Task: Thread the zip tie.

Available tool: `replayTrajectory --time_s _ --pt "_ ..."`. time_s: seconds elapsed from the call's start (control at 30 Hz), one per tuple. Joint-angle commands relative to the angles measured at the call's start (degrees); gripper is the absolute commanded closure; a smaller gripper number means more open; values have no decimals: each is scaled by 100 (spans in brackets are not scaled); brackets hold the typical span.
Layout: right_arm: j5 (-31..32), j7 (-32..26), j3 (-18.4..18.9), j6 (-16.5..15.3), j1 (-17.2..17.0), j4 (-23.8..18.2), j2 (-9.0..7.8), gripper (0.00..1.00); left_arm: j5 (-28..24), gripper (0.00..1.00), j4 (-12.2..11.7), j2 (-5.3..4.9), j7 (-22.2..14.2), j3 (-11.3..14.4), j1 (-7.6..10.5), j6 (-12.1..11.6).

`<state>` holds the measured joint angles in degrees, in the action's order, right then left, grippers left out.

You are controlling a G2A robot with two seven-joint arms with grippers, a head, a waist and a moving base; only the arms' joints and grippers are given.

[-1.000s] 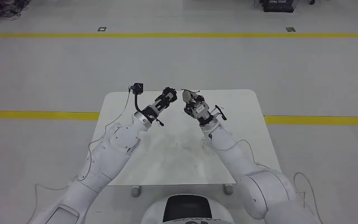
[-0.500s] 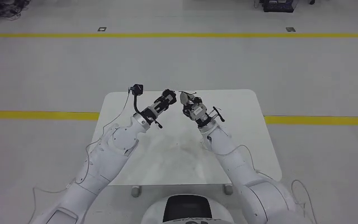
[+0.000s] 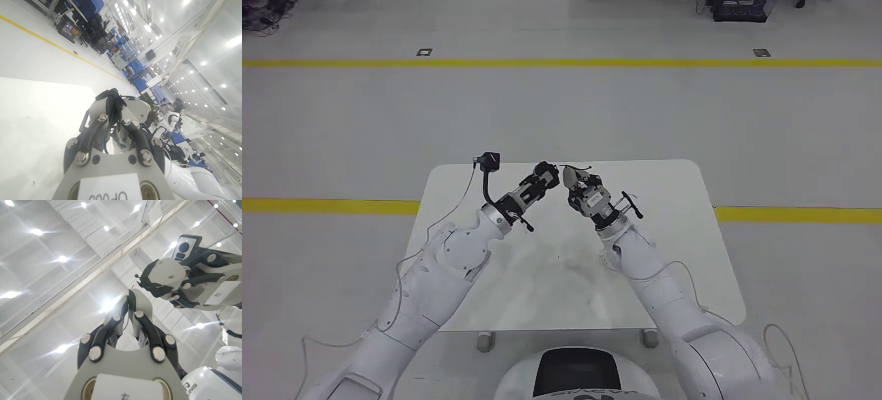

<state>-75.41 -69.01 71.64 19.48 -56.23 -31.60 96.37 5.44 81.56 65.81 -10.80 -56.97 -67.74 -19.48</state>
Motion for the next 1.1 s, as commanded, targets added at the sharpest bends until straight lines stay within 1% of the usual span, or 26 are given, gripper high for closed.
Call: replayTrajectory --time_s 0.0,0.6,1.07 --pt "-67 33 -53 0 -6 -15 -22 100 -10 100 -6 5 -2 1 -4 0" --pt "-559 209 -496 0 -14 -135 -195 100 -17 100 -9 8 -8 1 -7 0" --pt "-834 251 -776 0 21 -169 -277 100 -17 100 -9 8 -8 1 -7 0"
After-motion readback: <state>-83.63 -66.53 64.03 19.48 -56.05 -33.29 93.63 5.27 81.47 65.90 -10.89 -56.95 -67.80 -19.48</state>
